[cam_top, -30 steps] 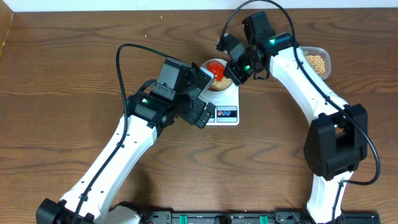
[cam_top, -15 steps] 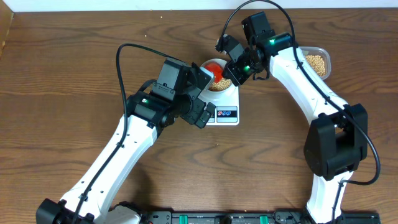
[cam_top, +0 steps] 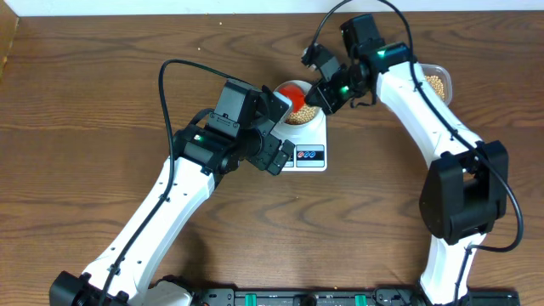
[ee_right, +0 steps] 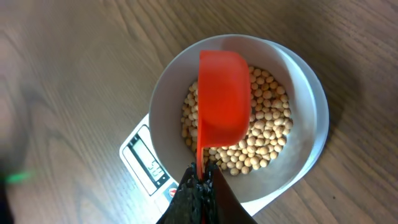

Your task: Scoop item into bowl and weigh 50g on scale

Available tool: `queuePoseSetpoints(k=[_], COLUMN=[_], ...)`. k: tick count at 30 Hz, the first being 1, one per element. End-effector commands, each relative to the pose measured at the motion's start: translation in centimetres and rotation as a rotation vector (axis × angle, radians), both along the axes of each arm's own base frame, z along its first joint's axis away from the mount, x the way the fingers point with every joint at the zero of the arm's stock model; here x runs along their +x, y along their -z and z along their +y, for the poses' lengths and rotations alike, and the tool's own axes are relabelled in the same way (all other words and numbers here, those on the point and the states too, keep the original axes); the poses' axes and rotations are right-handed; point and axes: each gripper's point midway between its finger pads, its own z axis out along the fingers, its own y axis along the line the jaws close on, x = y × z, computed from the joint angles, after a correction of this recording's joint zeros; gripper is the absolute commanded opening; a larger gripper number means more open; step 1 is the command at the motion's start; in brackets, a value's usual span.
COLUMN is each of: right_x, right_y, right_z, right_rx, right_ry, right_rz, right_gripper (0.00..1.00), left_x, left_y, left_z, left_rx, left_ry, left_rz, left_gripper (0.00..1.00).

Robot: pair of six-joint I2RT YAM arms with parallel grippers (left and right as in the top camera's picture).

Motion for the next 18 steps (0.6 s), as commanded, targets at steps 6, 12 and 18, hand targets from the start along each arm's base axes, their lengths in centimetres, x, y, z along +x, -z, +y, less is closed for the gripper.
queuePoseSetpoints(k=[6, 12, 18], right_x=[0.4, 0.4, 0.4], right_y=[-1.2, -1.1, -1.3], right_z=[-0.9, -1.6, -1.8], right_rx=[0.128, 0.123, 0.124], right_ry=[0.020, 0.036, 0.039], right_rz=[0.057, 0.076, 0.072], right_gripper=[0.01, 0.01, 0.01], left_x=[0.0, 0.0, 0.0], left_y=[0.3, 0.3, 0.3], left_z=[0.1, 0.1, 0.1], left_rx=[0.008, 0.008, 0.008], left_ry=[0.012, 0.012, 0.012], left_rz=[0.005, 0.005, 0.005], left_gripper=[0.98, 0.98, 0.98])
